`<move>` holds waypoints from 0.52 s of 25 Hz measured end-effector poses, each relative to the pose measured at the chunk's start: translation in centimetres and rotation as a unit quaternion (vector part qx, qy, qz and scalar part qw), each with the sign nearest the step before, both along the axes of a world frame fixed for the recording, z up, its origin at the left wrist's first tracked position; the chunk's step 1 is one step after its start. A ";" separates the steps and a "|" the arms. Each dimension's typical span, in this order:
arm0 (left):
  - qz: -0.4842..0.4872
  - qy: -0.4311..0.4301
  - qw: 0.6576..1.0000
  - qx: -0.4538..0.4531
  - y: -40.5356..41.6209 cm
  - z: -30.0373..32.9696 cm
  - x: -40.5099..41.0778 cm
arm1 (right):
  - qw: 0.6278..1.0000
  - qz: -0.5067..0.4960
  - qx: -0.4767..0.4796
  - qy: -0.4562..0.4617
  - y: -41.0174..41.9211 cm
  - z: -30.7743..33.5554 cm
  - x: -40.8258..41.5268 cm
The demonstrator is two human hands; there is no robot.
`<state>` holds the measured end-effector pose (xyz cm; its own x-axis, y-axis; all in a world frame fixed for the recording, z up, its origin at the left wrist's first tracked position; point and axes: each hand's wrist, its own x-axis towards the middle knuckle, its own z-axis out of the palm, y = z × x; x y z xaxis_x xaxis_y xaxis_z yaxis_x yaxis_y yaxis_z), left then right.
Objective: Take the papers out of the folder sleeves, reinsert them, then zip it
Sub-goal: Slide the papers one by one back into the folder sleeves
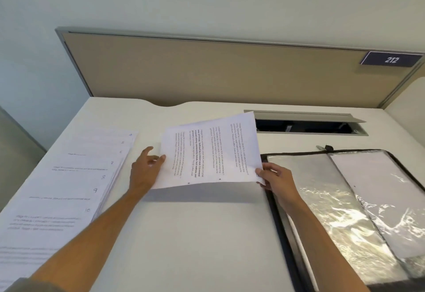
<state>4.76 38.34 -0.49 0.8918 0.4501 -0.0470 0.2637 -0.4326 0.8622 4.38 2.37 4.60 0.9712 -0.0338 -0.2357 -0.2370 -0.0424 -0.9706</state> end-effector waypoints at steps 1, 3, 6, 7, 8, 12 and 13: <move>0.012 0.007 0.995 -0.100 -1.2 0.7 -0.3 | 1.000 0.004 0.010 0.003 -1.1 0.3 -0.8; 0.002 0.028 0.962 -0.272 -2.9 1.9 -0.8 | 0.999 0.027 0.010 0.020 -3.4 0.6 -2.1; -0.071 0.060 0.945 -0.315 -5.5 3.2 -1.7 | 0.996 0.065 -0.020 0.057 -7.0 0.5 -3.2; -0.095 0.063 0.944 -0.311 -6.5 3.6 -1.9 | 0.995 0.074 -0.025 0.063 -7.9 0.4 -3.4; -0.115 0.066 0.942 -0.309 -7.6 3.9 -2.1 | 0.994 0.083 -0.025 0.064 -8.7 0.4 -3.9; -0.152 0.069 0.940 -0.298 -12.1 4.4 -2.6 | 0.995 0.084 0.001 0.049 -11.0 0.1 -5.7; -0.154 0.066 0.941 -0.295 -13.2 4.5 -2.8 | 0.996 0.068 0.011 0.048 -11.8 -0.2 -6.2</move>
